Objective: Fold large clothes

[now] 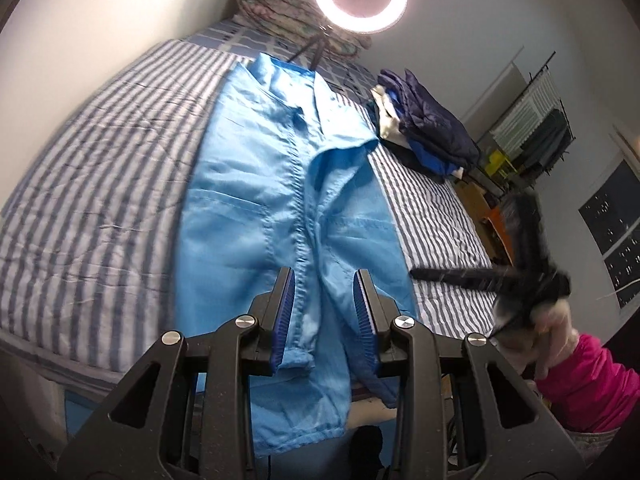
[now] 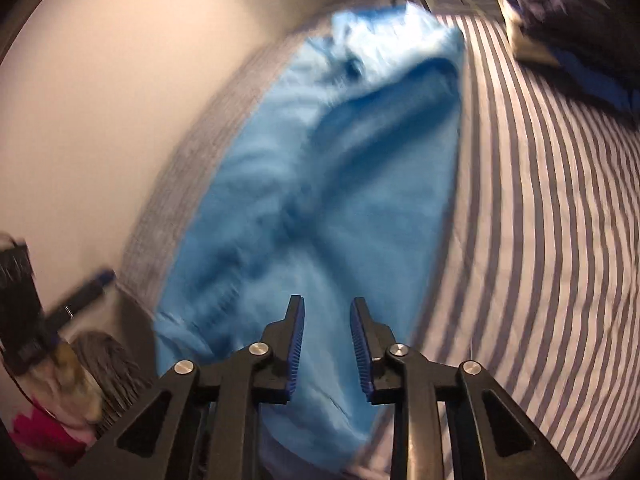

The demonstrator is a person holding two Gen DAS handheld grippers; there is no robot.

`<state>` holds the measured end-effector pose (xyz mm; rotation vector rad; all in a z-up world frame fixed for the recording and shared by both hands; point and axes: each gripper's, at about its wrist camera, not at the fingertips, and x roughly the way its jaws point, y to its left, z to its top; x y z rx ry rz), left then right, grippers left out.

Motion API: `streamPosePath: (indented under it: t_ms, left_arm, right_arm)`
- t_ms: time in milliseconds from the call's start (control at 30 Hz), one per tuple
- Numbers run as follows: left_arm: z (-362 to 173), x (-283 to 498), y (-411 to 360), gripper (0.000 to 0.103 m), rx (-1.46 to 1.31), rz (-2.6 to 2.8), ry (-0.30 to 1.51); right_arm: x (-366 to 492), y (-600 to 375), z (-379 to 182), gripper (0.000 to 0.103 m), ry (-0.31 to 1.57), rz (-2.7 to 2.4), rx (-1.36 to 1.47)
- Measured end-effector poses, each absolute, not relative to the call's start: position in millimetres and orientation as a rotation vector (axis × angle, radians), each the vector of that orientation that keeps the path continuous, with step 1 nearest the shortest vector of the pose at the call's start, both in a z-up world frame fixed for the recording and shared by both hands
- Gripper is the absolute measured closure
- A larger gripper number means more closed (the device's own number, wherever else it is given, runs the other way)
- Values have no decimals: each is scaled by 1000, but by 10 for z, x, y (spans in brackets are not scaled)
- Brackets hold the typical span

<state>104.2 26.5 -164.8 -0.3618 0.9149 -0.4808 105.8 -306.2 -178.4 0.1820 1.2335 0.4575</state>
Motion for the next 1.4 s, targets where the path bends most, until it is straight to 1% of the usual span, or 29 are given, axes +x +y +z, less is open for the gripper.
streamPosePath:
  t_ms: [67, 167, 267, 333, 400, 467, 500, 533, 567, 600, 733, 800, 833, 867, 900, 1100, 1267, 1333, 1400]
  left_arm:
    - [-1679, 1082, 142, 71, -356, -503, 930]
    - [-1730, 1137, -68, 71, -333, -541, 945]
    - [-1850, 1210, -293, 71, -320, -577, 982]
    - [-1931, 1229, -412, 71, -308, -591, 1003]
    - [-2003, 1234, -531, 71, -287, -613, 1019]
    - [-2080, 1226, -665, 71, -243, -633, 1037]
    - [-2113, 1220, -726, 71, -221, -639, 1045]
    - [-2159, 1212, -801, 71, -191, -647, 1053]
    - [-2204, 1205, -869, 71, -161, -655, 1062]
    - [-2233, 1200, -905, 71, -143, -658, 1066]
    - [-2376, 1200, -1044, 71, -69, -648, 1092]
    - [-2430, 1210, -1077, 71, -56, -650, 1107]
    - [-2451, 1209, -1088, 71, -49, -649, 1112]
    - [-2476, 1208, -1104, 71, -38, -648, 1118]
    - [-2494, 1212, -1124, 71, -31, -649, 1122]
    - [-2569, 1208, -1156, 71, -6, -650, 1142]
    - [-2610, 1227, -1162, 71, -10, -657, 1150]
    - [-2621, 1236, -1172, 71, -8, -660, 1151]
    - [-2623, 1241, -1196, 71, -2, -663, 1150]
  right_arm:
    - [967, -3019, -2020, 79, 1289, 472, 188]
    - [842, -2872, -2211, 79, 1327, 523, 184]
    - [777, -2726, -2280, 79, 1345, 560, 137]
    - [810, -2759, -2219, 78, 1337, 584, 149]
    - [874, -2890, -2073, 74, 1293, 580, 176]
    - [1003, -3113, -1899, 66, 1237, 545, 197]
    - [1078, -3226, -1818, 64, 1207, 526, 211]
    - [1168, -3338, -1749, 60, 1180, 505, 226]
    - [1270, -3441, -1688, 52, 1156, 484, 241]
    - [1381, -3532, -1630, 50, 1130, 464, 253]
    - [1813, -3727, -1502, 49, 1063, 405, 279]
    - [2049, -3796, -1473, 45, 1039, 377, 278]
    - [2142, -3820, -1465, 40, 1031, 367, 280]
    - [2274, -3855, -1462, 37, 1021, 359, 284]
    - [2326, -3841, -1472, 36, 1015, 353, 289]
    - [2989, -4002, -1612, 36, 1003, 325, 401]
    - [3380, -4081, -1903, 35, 1030, 277, 487]
    - [3538, -4089, -1991, 38, 1039, 279, 530]
    - [3595, -4063, -2022, 49, 1046, 292, 545]
